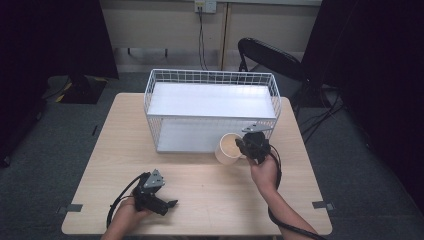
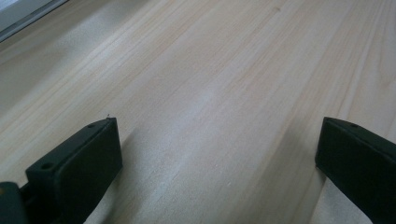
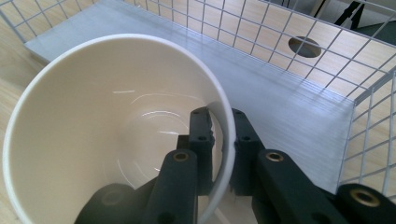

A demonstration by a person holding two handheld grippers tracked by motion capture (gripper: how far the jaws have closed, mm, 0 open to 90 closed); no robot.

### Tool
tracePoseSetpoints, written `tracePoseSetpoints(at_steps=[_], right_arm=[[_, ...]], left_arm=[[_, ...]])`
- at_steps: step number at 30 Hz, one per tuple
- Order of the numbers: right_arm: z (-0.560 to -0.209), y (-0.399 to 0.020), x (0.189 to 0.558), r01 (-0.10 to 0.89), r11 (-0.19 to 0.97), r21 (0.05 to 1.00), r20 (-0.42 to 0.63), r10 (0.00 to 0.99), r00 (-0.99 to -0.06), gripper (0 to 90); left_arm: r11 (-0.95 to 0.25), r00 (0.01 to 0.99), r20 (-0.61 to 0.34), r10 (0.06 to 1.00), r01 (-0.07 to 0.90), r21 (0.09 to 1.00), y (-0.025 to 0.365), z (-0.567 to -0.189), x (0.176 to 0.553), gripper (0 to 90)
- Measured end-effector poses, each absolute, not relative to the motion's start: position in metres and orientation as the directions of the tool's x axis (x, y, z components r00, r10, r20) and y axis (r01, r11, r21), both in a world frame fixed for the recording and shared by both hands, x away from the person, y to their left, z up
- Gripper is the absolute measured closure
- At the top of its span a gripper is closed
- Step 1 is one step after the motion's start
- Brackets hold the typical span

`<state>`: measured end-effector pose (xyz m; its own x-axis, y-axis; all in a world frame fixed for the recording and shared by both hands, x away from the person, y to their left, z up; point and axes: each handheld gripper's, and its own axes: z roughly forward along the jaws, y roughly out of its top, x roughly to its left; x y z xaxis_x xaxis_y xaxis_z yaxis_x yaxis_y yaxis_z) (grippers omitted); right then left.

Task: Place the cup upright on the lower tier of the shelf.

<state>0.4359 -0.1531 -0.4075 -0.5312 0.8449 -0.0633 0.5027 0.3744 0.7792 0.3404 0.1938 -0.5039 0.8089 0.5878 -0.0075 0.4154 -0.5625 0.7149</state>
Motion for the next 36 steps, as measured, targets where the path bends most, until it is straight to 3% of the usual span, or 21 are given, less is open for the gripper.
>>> tracePoseSetpoints(at_steps=[36], right_arm=[[-0.425,-0.147,0.455,0.439,0.358,0.824,-0.163,0.892,-0.422,82.7]], left_arm=[[-0.563,0.809,-0.008,0.588,0.415,0.715,0.194,-0.504,0.34,0.0]])
